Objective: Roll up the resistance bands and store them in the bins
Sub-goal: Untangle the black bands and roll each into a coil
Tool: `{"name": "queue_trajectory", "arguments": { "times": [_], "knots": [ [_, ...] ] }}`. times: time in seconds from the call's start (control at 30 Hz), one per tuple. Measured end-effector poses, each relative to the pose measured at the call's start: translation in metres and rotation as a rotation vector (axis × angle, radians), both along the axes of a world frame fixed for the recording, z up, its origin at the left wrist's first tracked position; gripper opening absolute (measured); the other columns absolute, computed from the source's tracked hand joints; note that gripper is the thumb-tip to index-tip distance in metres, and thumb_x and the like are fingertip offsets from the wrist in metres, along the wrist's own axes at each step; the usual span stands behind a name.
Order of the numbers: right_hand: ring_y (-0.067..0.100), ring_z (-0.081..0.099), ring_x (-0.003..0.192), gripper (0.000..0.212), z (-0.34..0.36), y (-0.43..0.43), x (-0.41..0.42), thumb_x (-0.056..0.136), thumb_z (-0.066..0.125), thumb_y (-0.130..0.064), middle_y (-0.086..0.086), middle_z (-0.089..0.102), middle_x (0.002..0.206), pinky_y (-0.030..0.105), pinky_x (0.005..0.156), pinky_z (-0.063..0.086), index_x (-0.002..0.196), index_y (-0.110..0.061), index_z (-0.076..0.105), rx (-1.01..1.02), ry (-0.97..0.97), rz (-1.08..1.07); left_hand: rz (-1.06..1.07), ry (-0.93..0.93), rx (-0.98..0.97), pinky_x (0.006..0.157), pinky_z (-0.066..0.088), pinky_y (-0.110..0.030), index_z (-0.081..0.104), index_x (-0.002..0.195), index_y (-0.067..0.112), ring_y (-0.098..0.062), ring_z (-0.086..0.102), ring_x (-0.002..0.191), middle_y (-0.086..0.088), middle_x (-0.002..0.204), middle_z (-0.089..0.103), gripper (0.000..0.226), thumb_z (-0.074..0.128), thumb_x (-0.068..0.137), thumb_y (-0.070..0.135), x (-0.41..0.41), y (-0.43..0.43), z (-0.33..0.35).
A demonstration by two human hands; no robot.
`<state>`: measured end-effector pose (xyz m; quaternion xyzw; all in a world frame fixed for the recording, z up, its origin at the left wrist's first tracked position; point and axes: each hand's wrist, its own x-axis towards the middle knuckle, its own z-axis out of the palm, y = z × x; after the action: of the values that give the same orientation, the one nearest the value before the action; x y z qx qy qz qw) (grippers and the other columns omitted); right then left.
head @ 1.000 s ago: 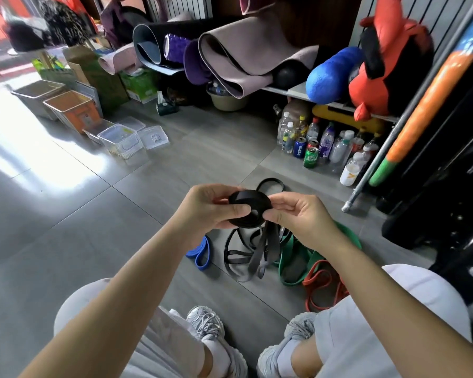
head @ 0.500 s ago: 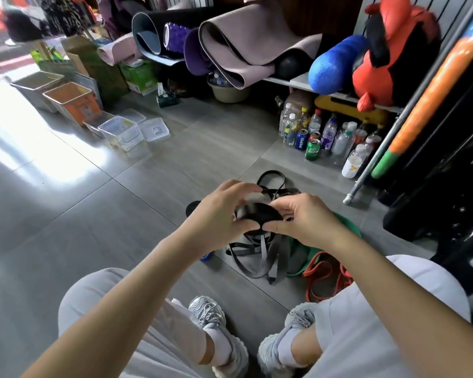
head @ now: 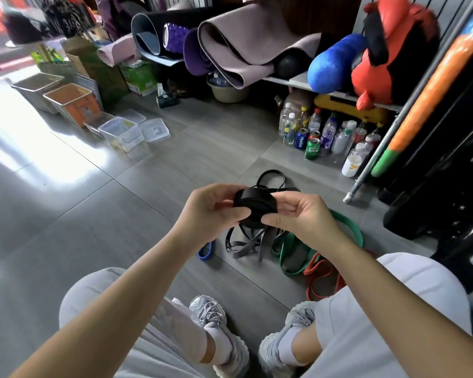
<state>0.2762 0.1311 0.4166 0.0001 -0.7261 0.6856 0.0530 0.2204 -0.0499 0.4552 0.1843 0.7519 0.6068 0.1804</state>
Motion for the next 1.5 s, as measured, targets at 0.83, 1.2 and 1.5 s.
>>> {"name": "queue_trajectory", "arguments": {
  "times": [0.83, 1.2, 1.5],
  "knots": [
    [0.003, 0.068, 0.081, 0.021, -0.001, -0.008, -0.009, 0.074, 0.075, -0.020, -0.005, 0.074, 0.085, 0.029, 0.080, 0.054, 0.096, -0.020, 0.074, 0.641, -0.072, 0.123, -0.285, 0.595, -0.839, 0.084, 0.041, -0.026, 0.056, 0.120, 0.023, -0.016, 0.056, 0.101, 0.008, 0.110, 0.061, 0.039, 0.066, 0.083, 0.025, -0.002, -0.003, 0.000],
    [0.005, 0.069, 0.081, 0.030, -0.012, -0.005, -0.007, 0.071, 0.077, 0.000, -0.005, 0.073, 0.086, 0.021, 0.079, 0.053, 0.095, -0.016, 0.070, 0.216, -0.127, 0.100, -0.114, 0.417, -0.479, 0.077, 0.042, -0.007, 0.070, 0.102, 0.023, 0.009, 0.059, 0.076, 0.016, 0.086, 0.067, 0.029, 0.069, 0.078, 0.007, -0.010, -0.011, -0.001],
    [0.000, 0.068, 0.074, 0.027, 0.002, 0.000, -0.007, 0.074, 0.076, 0.000, -0.008, 0.072, 0.081, 0.012, 0.072, 0.050, 0.097, -0.011, 0.071, 0.284, -0.069, 0.044, 0.005, 0.239, -0.140, 0.082, 0.052, -0.026, 0.059, 0.104, 0.036, -0.010, 0.066, 0.089, 0.007, 0.102, 0.068, 0.044, 0.067, 0.080, 0.000, -0.001, -0.010, -0.020]
  ]
}}
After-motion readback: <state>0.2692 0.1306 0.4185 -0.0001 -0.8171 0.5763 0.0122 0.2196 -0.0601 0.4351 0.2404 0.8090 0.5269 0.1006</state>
